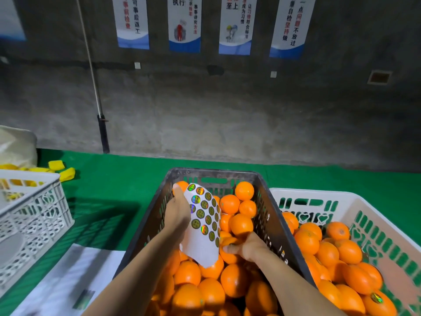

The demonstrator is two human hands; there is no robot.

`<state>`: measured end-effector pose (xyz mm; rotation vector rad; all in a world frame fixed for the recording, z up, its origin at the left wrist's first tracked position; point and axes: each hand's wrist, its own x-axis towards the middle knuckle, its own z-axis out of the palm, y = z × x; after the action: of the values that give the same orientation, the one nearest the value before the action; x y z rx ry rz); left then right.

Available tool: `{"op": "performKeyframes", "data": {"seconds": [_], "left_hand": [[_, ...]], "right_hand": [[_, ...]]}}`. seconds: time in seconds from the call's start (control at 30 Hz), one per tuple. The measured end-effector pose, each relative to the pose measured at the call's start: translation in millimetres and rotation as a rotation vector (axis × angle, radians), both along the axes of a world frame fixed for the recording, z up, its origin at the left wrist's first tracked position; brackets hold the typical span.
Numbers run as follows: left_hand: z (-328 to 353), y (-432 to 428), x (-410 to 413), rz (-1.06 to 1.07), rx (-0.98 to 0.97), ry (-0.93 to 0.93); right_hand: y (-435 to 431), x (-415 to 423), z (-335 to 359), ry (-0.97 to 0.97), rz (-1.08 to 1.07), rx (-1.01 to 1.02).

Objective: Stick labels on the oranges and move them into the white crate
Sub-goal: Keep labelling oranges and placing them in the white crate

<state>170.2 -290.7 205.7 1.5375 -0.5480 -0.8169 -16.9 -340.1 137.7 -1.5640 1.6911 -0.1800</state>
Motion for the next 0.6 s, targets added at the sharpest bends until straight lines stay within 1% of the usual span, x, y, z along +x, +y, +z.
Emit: {"op": "performKeyframes", "data": {"seconds": [0.07,0.13,0.23,0.33,0.47,0.53,0.6], "left_hand": [[0.8,-0.5,0.7,-0.017,0.053,0.063],[1.7,-0.6,-0.7,-0.043,0.059,0.056],[0.8,-2.1,-1.9,-0.055,0.066,0.038],[-0.9,-2.6,-2.1,-0.07,0.065,-0.014],[-1.8,-1.8,-4.3,-0.095,0.031,-0.096],[-1.6,-2.0,-3.9,-0.086,0.017,-0.114],[-1.1,-1.3,-3.8,-0.084,0.002,-0.133]], "right_hand": [[-0.1,1.0,0.1,0.019,0.015,-0.016],[0.9,1.8,1.2,0.07,0.011,-0.041],[0.4,3.8,0.3,0.049,0.011,-0.018],[-1.5,6.8,-1.1,0.042,0.055,0.025],[-1.3,11.9,0.9,0.05,0.017,0.068],[0.1,14.3,1.8,0.122,0.031,0.038],[1.0,14.2,0.8,0.142,0.032,-0.009]]}}
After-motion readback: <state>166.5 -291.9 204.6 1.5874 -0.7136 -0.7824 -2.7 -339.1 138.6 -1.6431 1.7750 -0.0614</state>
